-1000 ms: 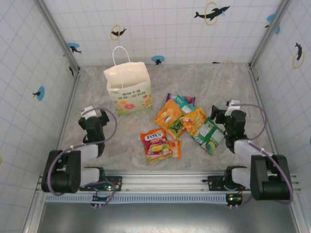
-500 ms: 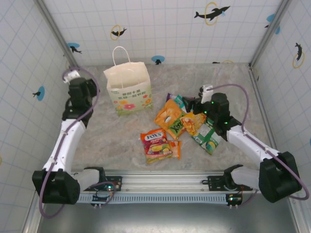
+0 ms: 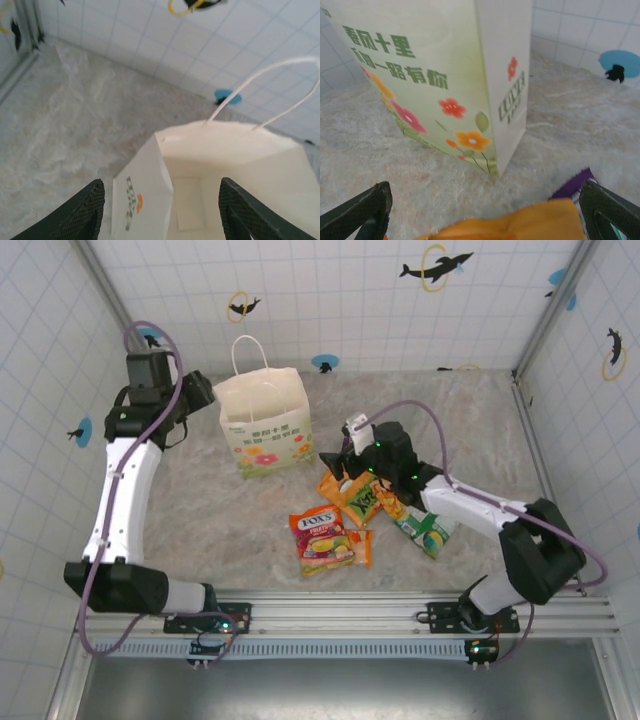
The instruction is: Place the snacks into the paper bag
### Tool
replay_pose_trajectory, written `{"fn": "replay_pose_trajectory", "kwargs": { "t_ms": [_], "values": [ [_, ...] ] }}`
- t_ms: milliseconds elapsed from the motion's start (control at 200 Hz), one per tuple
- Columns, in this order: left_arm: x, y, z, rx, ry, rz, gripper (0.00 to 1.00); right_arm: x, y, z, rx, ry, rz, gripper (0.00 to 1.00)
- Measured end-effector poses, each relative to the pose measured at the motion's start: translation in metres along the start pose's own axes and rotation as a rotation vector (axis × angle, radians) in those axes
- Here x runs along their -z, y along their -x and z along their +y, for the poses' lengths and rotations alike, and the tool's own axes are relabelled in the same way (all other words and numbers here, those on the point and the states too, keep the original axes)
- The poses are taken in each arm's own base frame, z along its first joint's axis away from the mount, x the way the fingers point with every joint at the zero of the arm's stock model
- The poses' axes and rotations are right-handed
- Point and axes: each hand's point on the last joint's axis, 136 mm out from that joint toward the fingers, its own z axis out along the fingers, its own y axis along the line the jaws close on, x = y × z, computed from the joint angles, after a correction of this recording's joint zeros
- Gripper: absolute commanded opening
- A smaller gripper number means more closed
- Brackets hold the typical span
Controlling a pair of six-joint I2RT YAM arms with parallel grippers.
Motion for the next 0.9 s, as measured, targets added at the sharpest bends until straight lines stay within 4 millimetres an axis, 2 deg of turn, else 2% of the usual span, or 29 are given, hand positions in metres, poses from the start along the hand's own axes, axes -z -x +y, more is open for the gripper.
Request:
{"fn": "replay_pose_trajectory", "kwargs": {
  "t_ms": [125,205,405,701,901],
  "values": [
    [-0.016,-0.018,0.0,0.008,-0.008,0.099,0.62,-0.017,0.007,0.009,0.05,0.014,0.004,0.98],
    [-0.022,-0.024,-0.001,0.013,-0.016,0.141,0.61,-0.024,0.002,0.01,0.066,0.015,0.017,0.98],
    [-0.038,-0.03,-0.001,0.017,-0.007,0.199,0.6,-0.043,-0.013,0.004,0.081,-0.005,0.062,0.98],
    [-0.062,-0.035,0.005,0.015,0.023,0.25,0.55,-0.058,0.001,0.007,0.086,0.022,0.028,0.98],
    [-0.073,-0.036,0.007,0.014,0.036,0.27,0.5,-0.062,0.0,0.012,0.087,0.04,0.028,0.99]
  ]
}}
